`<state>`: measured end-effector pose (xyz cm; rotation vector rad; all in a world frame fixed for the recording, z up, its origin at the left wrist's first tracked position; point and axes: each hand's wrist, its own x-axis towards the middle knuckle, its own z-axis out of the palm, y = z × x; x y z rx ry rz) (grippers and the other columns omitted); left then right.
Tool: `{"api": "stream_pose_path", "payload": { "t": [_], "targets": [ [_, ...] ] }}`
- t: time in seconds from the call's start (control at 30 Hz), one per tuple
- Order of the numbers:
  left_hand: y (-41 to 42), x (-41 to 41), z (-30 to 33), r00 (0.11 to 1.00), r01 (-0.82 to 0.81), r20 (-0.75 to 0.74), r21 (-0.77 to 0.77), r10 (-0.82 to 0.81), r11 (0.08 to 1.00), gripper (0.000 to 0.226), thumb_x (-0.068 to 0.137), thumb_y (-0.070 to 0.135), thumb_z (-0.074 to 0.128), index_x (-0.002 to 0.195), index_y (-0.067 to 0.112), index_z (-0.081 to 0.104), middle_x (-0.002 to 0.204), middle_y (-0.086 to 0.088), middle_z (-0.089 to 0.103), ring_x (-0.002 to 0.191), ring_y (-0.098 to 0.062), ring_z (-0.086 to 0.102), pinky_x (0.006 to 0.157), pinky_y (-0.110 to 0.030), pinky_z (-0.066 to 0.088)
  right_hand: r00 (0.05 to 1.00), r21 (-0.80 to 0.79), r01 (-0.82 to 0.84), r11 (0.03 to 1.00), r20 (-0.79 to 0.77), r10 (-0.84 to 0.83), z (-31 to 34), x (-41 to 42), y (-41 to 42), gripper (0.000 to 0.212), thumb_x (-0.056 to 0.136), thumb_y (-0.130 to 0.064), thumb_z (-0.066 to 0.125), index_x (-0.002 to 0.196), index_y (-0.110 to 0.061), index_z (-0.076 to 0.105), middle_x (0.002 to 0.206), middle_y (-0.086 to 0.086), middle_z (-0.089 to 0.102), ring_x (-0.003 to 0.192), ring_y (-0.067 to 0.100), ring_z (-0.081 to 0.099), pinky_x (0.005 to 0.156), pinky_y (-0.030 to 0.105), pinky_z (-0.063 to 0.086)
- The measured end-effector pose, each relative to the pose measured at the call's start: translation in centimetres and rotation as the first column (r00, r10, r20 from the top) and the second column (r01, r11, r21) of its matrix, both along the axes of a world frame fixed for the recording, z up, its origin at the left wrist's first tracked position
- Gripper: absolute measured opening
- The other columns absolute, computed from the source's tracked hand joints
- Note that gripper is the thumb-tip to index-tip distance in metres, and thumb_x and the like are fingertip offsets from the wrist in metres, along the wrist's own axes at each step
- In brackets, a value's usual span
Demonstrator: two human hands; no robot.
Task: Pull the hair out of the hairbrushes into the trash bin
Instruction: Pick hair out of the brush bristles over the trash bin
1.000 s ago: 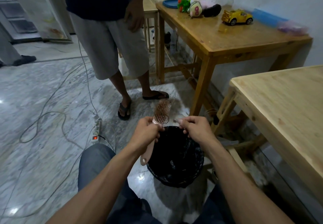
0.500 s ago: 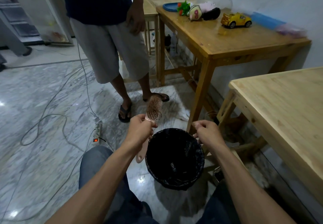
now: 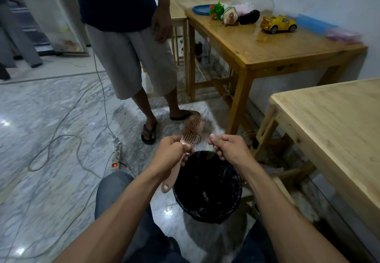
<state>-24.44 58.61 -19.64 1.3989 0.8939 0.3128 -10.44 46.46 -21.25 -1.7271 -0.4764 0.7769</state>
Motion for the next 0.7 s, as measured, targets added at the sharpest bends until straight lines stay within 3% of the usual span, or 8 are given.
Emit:
{"api": "stream_pose_path", "payload": {
  "t": [0.17, 0.27, 0.37, 0.43, 0.57, 0.7],
  "targets": [
    [0.4, 0.0, -0.6, 0.988, -0.152, -0.026, -0.153, 0.149, 0.976, 0.013, 0.098, -0.006, 0.052, 0.087, -0.005, 0.057, 0.072, -0.016, 0.06, 0.048, -0.017, 0.045, 0.05, -0.032, 0.034, 0.998, -0.011, 0.005, 1.0, 0.06, -0.004, -0.4, -0.2, -0.6, 0.037, 0.101, -0.031, 0.064, 0.069, -0.015, 0.072, 0.052, -0.011, 0.053, 0.045, 0.003, 0.044, 0.05, 0.017, 0.037],
    [1.7, 0.2, -1.6, 0.969, -0.249, -0.055, -0.21, 0.243, 0.945, 0.01, 0.095, -0.011, 0.048, 0.092, -0.007, 0.057, 0.073, -0.02, 0.059, 0.048, -0.019, 0.043, 0.047, -0.031, 0.032, 0.998, 0.001, 0.013, 1.0, 0.068, -0.013, -0.4, -0.3, -1.3, 0.038, 0.102, -0.027, 0.063, 0.07, -0.007, 0.068, 0.048, -0.013, 0.054, 0.043, -0.001, 0.045, 0.046, 0.01, 0.034],
    [4.5, -0.6, -2.9, 0.93, -0.366, -0.099, -0.292, 0.353, 0.884, 0.018, 0.093, -0.012, 0.043, 0.106, -0.008, 0.054, 0.073, -0.019, 0.056, 0.048, -0.02, 0.039, 0.04, -0.027, 0.033, 0.995, 0.051, 0.096, 0.994, 0.017, -0.097, -0.3, 0.8, -2.9, 0.035, 0.101, -0.024, 0.064, 0.069, -0.009, 0.069, 0.051, -0.008, 0.051, 0.048, 0.008, 0.04, 0.048, 0.018, 0.031],
    [5.8, -1.1, -3.5, 0.917, -0.398, -0.107, -0.272, 0.383, 0.876, 0.016, 0.094, -0.012, 0.044, 0.105, -0.009, 0.055, 0.073, -0.02, 0.056, 0.048, -0.02, 0.04, 0.039, -0.027, 0.035, 0.993, 0.044, 0.112, 0.993, 0.029, -0.113, -0.1, 1.5, -3.9, 0.034, 0.1, -0.024, 0.064, 0.069, -0.01, 0.069, 0.053, -0.006, 0.05, 0.052, 0.01, 0.041, 0.052, 0.021, 0.033],
    [4.5, -0.4, -2.8, 0.963, -0.268, -0.045, -0.244, 0.265, 0.932, 0.01, 0.097, -0.006, 0.05, 0.1, -0.008, 0.059, 0.079, -0.02, 0.058, 0.053, -0.02, 0.043, 0.046, -0.031, 0.035, 0.99, 0.012, 0.136, 0.991, 0.036, -0.136, -0.3, 1.3, -3.9, 0.032, 0.102, -0.027, 0.062, 0.08, -0.008, 0.074, 0.058, -0.008, 0.056, 0.053, 0.007, 0.046, 0.052, 0.018, 0.037],
    [1.7, 0.5, -1.0, 0.993, -0.112, 0.029, -0.11, 0.116, 0.988, 0.009, 0.099, 0.001, 0.055, 0.093, -0.003, 0.062, 0.079, -0.015, 0.061, 0.055, -0.018, 0.047, 0.05, -0.032, 0.036, 0.994, -0.23, -0.004, 0.973, 0.102, 0.029, -0.3, 0.3, -2.8, 0.029, 0.106, -0.036, 0.051, 0.123, -0.02, 0.069, 0.08, -0.002, 0.065, 0.064, 0.011, 0.058, 0.059, 0.024, 0.043]
  ]
}}
